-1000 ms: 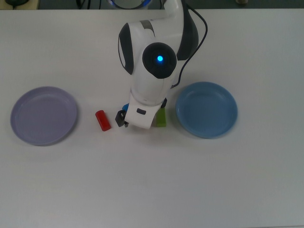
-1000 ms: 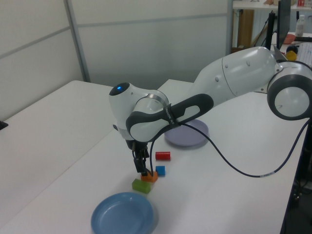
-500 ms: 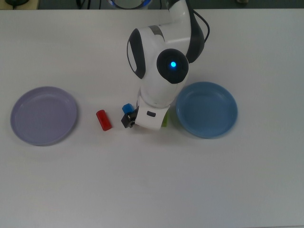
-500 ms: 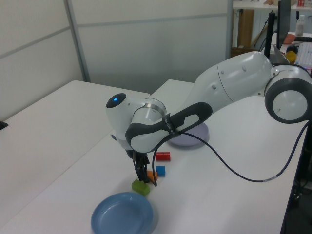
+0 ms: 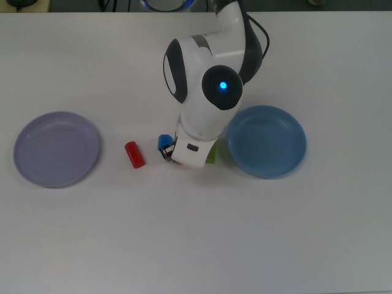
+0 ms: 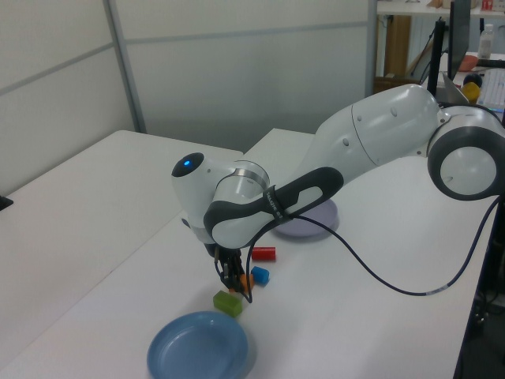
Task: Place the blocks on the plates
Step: 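Lift the orange block and carry it over the light blue plate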
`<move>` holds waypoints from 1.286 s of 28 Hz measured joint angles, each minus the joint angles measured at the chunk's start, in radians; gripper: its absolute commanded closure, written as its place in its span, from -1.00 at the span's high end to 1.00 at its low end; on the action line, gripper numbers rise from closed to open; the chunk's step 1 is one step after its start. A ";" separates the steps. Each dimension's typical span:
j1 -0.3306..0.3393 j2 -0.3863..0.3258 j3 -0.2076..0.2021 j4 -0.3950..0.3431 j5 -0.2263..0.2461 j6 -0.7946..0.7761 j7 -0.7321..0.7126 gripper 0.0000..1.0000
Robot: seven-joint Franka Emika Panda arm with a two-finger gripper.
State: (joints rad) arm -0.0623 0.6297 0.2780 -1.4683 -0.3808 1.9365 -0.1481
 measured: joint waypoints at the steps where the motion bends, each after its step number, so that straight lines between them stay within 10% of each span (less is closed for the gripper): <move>1: 0.000 0.000 0.000 0.000 0.000 0.000 0.014 -1.00; 20: 0.010 -0.075 0.011 0.034 0.048 0.007 0.059 -1.00; 36: 0.200 -0.079 0.009 0.002 0.049 0.007 0.209 -1.00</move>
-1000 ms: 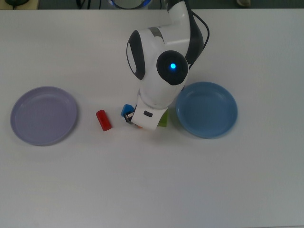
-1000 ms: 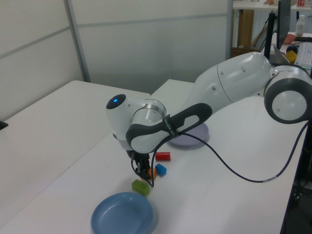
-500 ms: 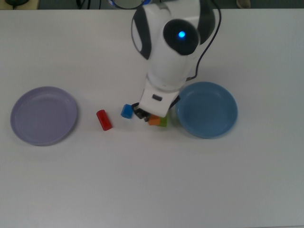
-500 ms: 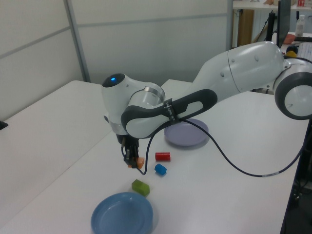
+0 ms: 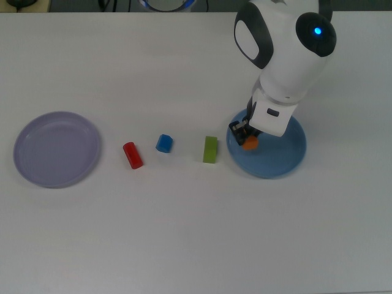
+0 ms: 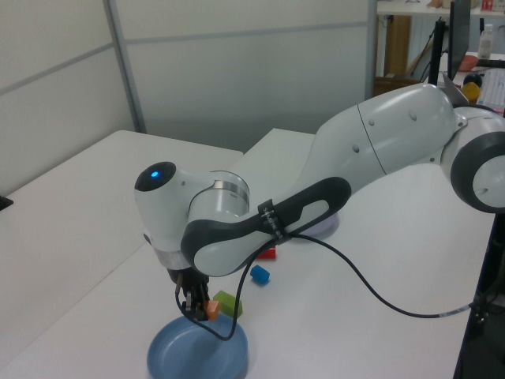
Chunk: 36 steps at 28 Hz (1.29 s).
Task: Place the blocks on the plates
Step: 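Lift the orange block and carry it over the light blue plate, then open the gripper to release the orange block onto the plate, then move the gripper to the green block and close on it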
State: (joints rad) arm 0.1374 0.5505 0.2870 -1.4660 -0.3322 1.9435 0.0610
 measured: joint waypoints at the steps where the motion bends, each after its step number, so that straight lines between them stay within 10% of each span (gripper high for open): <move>1: 0.000 0.003 0.000 -0.002 0.000 0.000 0.000 -1.00; 12: 0.024 0.069 -0.003 -0.003 -0.043 0.000 0.000 -0.83; 17: 0.036 0.069 -0.003 -0.003 -0.043 0.000 0.016 1.00; 36: -0.035 -0.008 -0.015 0.022 -0.010 -0.011 0.101 1.00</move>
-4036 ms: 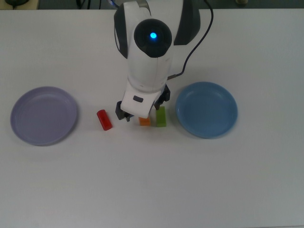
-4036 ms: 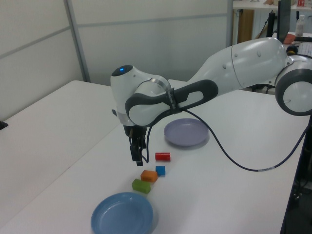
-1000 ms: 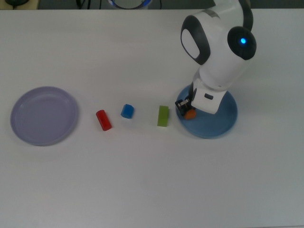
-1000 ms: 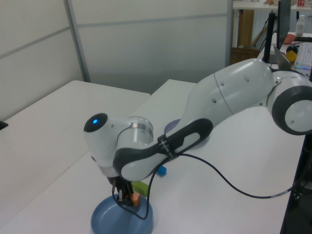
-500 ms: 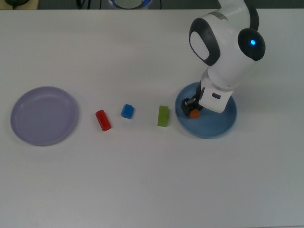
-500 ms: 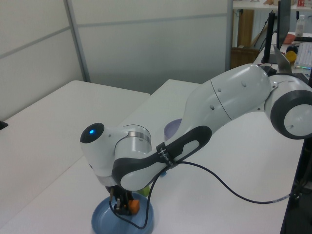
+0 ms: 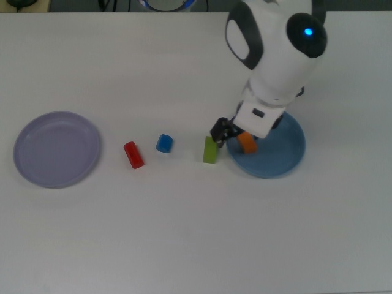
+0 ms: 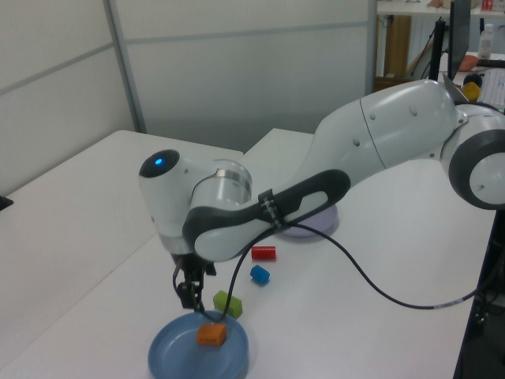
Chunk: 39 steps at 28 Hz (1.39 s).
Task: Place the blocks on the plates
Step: 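Move the gripper to the green block and close on it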
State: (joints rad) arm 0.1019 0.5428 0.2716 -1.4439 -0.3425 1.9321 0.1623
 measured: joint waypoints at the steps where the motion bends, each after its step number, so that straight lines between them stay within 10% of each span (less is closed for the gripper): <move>1: -0.012 -0.002 -0.002 -0.001 0.000 -0.001 0.000 1.00; 11: -0.095 0.004 -0.045 -0.013 0.028 -0.001 0.095 1.00; 39: -0.058 0.036 -0.051 -0.021 0.029 -0.001 0.292 0.99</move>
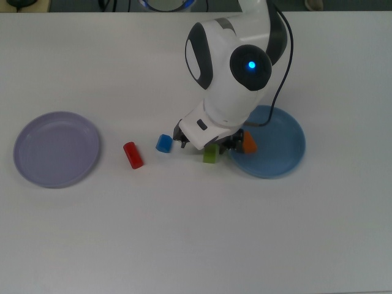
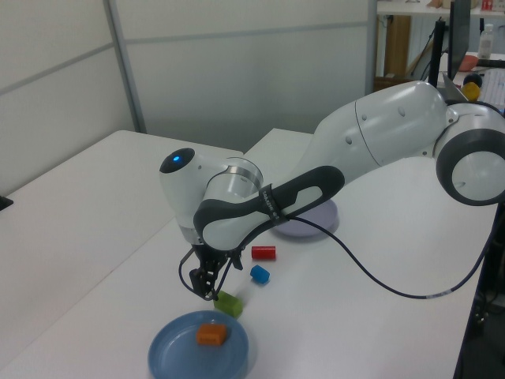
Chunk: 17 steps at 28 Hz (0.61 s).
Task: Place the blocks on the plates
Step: 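Move the gripper to the green block and close on it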
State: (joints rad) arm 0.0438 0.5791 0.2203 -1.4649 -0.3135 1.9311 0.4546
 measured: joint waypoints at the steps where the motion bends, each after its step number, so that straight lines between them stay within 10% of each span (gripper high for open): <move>1: 0.000 0.001 0.000 0.000 0.000 0.000 0.000 0.92; 10: 0.000 0.015 -0.002 0.000 -0.001 0.000 0.000 0.91; 17: 0.000 0.015 -0.002 0.000 -0.001 0.000 0.000 0.48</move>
State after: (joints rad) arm 0.0437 0.5943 0.2183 -1.4653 -0.3143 1.9312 0.4547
